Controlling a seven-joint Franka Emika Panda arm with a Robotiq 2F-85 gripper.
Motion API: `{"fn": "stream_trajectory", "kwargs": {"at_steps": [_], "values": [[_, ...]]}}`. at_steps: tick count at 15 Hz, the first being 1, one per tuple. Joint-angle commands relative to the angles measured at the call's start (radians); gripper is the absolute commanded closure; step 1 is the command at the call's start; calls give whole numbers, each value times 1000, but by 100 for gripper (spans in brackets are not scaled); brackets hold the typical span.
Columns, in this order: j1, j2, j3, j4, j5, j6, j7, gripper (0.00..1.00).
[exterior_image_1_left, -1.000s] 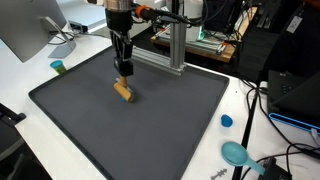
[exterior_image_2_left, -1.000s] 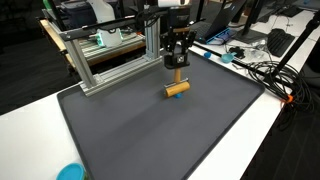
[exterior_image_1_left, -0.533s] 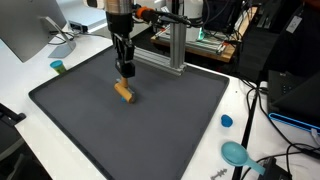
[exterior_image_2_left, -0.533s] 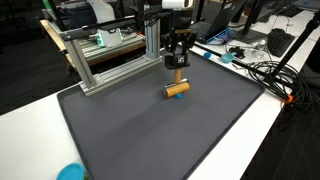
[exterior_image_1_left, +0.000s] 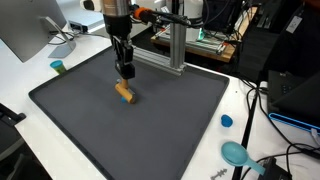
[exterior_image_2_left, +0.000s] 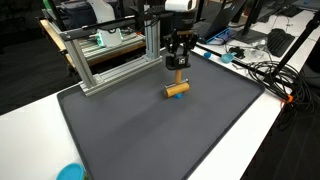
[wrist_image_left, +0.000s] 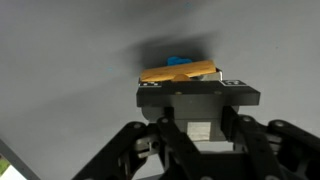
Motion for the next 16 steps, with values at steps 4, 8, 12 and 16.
{"fn": "stream_trajectory", "kwargs": {"at_steps": [4,8,12,16], "values": [[6,8,-6,13,7,-11,-5,79],[-11,59,7,52,61,-38,-38,79],[-40,98,14,93,133,-98,-97,79],[-43,119,-1,121,135,-146,-90,79]]}}
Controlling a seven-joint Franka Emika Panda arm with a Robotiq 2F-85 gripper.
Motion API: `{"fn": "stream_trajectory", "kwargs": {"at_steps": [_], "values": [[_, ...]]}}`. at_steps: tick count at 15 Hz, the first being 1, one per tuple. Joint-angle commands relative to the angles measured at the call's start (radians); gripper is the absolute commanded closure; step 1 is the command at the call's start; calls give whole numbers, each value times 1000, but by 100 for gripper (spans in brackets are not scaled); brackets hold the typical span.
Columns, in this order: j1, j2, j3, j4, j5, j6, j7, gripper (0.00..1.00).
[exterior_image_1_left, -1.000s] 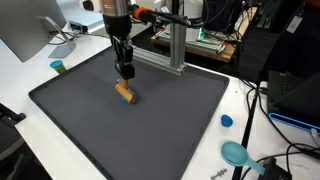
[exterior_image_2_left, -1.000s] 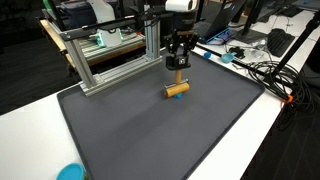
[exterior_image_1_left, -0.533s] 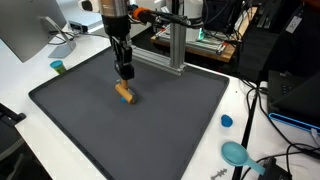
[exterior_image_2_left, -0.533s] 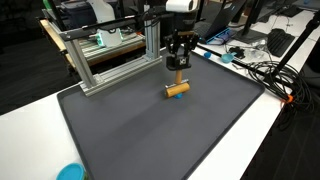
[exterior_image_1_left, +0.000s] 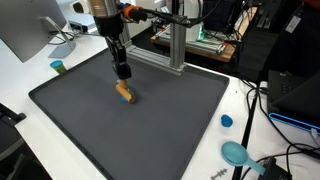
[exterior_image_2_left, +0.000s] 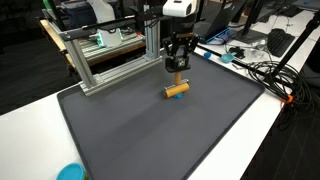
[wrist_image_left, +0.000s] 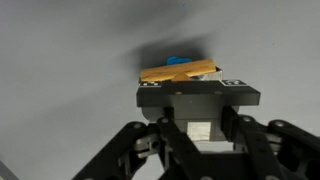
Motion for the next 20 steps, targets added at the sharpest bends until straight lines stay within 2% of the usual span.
{"fn": "stream_trajectory", "kwargs": {"at_steps": [1,9,20], "values": [[-2,76,0,33,20,-61,-10,79],[32,89,-7,63,-53,-137,3,79],[37,113,-4,97,-56,-177,3,79]]}}
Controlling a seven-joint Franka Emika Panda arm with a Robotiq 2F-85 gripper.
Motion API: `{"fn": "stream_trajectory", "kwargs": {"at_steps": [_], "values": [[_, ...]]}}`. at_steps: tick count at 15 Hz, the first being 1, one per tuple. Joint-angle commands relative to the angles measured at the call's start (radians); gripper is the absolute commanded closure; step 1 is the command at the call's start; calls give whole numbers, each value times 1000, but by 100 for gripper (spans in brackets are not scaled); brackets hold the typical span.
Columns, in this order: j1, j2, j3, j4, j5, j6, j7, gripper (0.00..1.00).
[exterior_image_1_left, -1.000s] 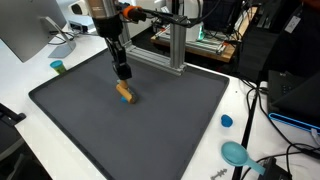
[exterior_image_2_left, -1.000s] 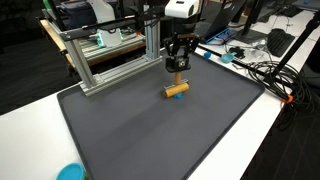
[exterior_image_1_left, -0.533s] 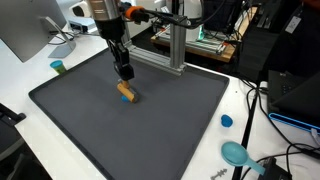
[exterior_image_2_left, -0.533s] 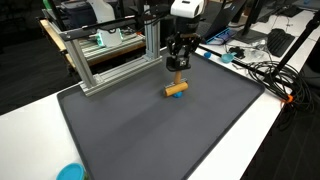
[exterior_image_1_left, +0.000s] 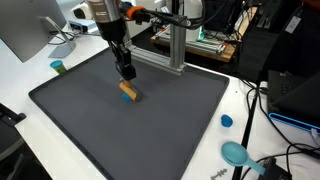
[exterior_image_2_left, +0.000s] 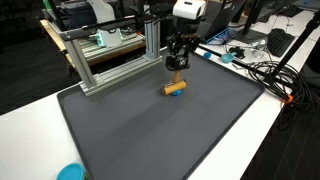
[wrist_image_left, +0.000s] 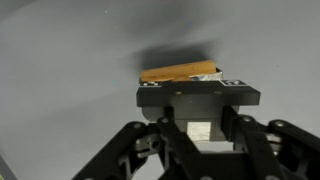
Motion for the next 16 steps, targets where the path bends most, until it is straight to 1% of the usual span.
{"fn": "stream_trajectory", "kwargs": {"at_steps": [1,7,11,16], "values": [[3,62,-4,-3,-2,10,13,79],[2,59,-9,-16,22,162,67,79],[2,56,-11,-25,30,205,94,79],[18,57,-33,-34,-3,249,165,79]]}}
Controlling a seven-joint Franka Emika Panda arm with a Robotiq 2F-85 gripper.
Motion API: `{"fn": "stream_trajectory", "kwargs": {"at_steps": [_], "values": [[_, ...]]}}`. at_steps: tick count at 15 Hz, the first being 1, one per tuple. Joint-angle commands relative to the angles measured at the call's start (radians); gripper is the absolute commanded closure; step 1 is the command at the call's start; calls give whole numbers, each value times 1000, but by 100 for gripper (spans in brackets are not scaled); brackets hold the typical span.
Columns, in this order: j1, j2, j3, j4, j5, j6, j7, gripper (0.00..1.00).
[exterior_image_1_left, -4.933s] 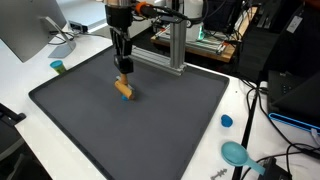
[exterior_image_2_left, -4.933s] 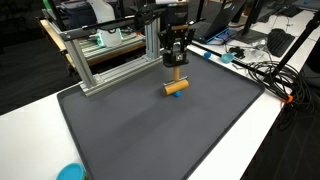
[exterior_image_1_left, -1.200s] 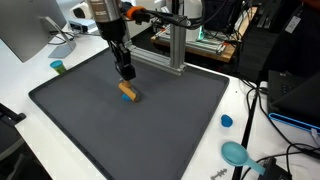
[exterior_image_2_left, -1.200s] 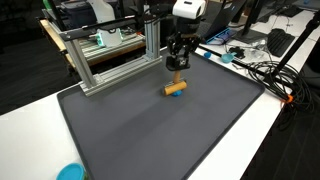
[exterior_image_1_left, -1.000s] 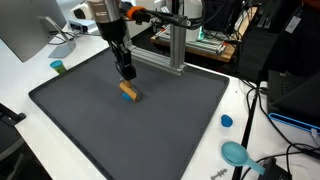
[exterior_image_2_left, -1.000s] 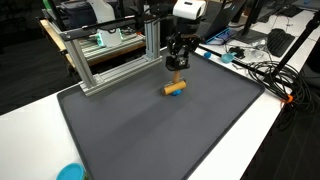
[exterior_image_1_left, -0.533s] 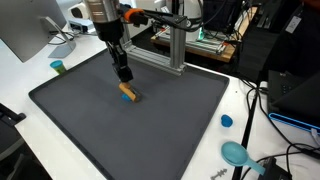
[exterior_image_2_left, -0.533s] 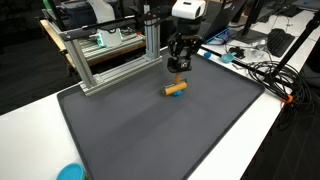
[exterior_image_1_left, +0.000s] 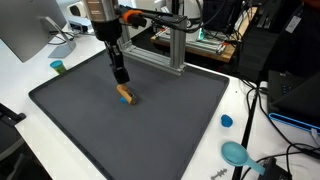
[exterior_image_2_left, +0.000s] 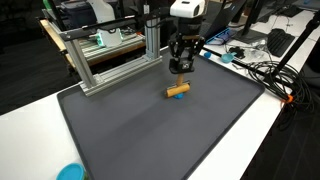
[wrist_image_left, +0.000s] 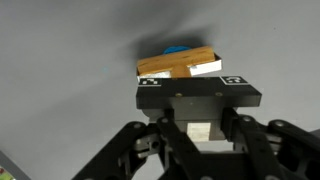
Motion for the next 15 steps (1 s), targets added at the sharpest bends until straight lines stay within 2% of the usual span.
{"fn": "stream_trajectory", "kwargs": {"at_steps": [1,8,11,12,15], "values": [[19,50,-21,-21,-8,132,70,79],[45,60,-59,-12,-65,138,219,79],[49,59,-71,-4,-84,98,263,79],[45,57,-69,1,-85,66,257,79],[-10,41,-20,0,-22,-9,39,79]]}}
